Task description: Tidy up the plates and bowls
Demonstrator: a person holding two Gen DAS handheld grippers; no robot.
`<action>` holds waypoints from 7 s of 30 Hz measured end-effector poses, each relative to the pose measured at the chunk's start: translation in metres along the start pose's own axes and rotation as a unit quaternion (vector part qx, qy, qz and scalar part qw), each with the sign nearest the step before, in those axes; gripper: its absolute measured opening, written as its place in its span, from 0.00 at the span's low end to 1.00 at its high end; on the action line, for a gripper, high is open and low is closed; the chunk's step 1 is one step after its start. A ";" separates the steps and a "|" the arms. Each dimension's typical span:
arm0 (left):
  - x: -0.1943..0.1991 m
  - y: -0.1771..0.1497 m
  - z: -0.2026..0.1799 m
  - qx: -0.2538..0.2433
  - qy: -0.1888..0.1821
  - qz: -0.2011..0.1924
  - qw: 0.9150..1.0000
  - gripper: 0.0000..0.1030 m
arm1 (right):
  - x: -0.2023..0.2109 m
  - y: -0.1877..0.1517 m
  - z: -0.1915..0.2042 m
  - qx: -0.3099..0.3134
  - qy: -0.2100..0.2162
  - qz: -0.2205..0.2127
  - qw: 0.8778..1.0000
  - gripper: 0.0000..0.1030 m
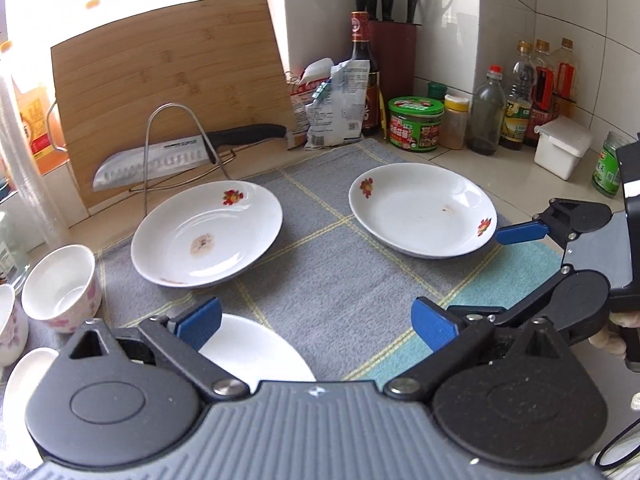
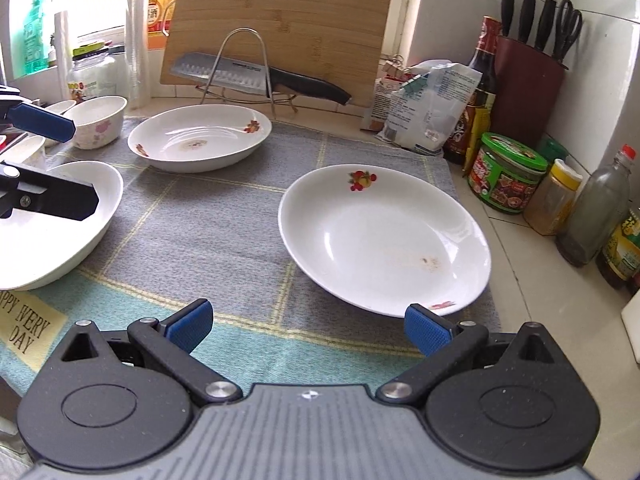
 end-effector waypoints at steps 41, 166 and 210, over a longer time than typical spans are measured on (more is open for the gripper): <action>0.033 -0.146 0.072 0.023 -0.011 0.051 0.998 0.98 | -0.037 0.029 0.143 0.013 0.138 0.108 0.984 1.00; 0.029 -0.118 0.075 -0.099 -0.069 -0.004 0.993 0.99 | -0.139 0.113 0.137 -0.036 0.326 0.369 0.870 0.85; -0.044 0.023 -0.011 -0.172 -0.129 -0.035 0.976 0.99 | -0.095 0.121 -0.061 -0.116 0.291 0.274 0.909 0.86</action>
Point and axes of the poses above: each gripper's, at about its wrist camera, not at the fingertips, and x roughly against the way its jaws point, z to its left, y to its top, the point moved 3 cm from there along -x, roughly the way its jaws point, and after that the axes turned 7 degrees about -x, right-handed, at the moved point
